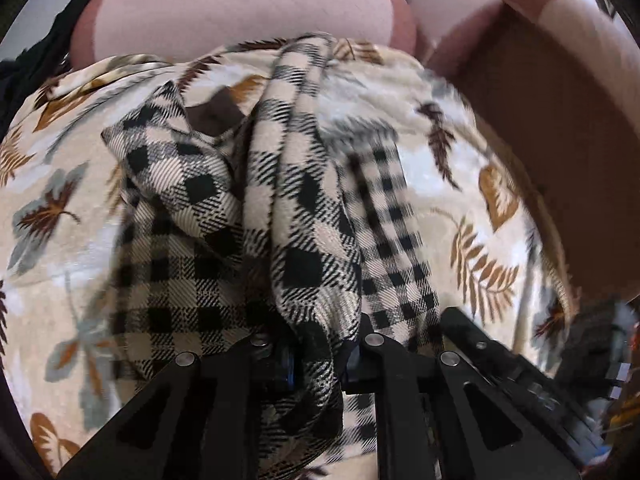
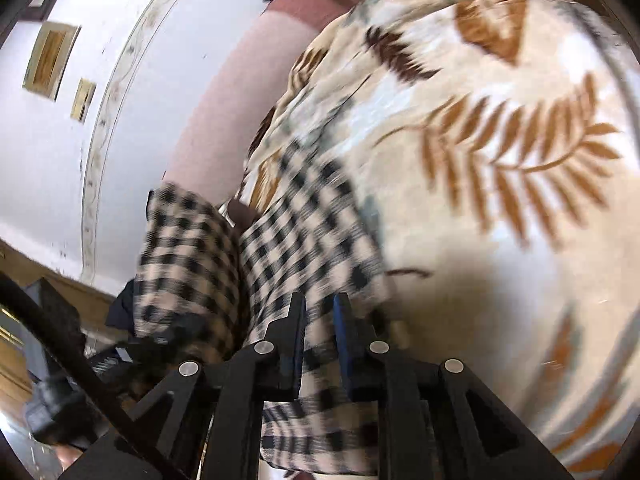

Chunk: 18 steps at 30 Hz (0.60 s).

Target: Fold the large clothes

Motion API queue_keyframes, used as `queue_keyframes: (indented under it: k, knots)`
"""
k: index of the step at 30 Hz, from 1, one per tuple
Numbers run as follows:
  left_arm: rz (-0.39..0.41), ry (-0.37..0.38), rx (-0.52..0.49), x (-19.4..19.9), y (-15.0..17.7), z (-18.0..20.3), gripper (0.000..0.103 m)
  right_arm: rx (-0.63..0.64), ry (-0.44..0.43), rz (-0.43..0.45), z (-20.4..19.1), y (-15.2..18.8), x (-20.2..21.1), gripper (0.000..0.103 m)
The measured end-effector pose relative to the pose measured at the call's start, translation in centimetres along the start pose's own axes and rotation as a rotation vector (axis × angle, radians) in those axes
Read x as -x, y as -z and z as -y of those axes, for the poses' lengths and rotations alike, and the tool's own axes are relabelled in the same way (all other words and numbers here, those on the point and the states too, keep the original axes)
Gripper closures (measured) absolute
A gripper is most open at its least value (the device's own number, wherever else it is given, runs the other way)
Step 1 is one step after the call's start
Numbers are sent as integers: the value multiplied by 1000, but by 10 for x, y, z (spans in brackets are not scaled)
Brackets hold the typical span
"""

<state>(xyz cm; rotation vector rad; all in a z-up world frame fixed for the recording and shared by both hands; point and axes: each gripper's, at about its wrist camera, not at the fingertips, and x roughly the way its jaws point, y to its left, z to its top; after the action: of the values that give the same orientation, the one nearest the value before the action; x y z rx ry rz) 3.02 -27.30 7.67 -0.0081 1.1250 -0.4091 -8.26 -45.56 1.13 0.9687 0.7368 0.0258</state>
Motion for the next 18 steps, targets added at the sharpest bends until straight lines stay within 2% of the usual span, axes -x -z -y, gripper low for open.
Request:
queue_keyframes:
  k: [4, 7, 9, 11, 13, 16, 18]
  knots:
    - [-11, -57, -28, -24, 5, 15, 90, 18, -2, 12, 0, -2, 10, 86]
    - [-20, -57, -14, -32, 5, 13, 88, 47, 10, 29, -10, -3, 10, 86]
    - [-14, -10, 5, -30, 5, 11, 79, 67, 21, 40, -8, -13, 14, 86]
    - [-8, 89, 35, -19, 5, 7, 54, 95, 40, 54, -13, -13, 15, 85]
    - [-2, 164, 66, -4, 6, 2, 44, 112, 54, 64, -16, -13, 15, 80]
    - [8, 249, 76, 21, 11, -5, 41, 116, 51, 76, -18, -12, 17, 69]
    - [30, 271, 75, 38, 15, -14, 39, 112, 8, 80, -19, -12, 20, 59]
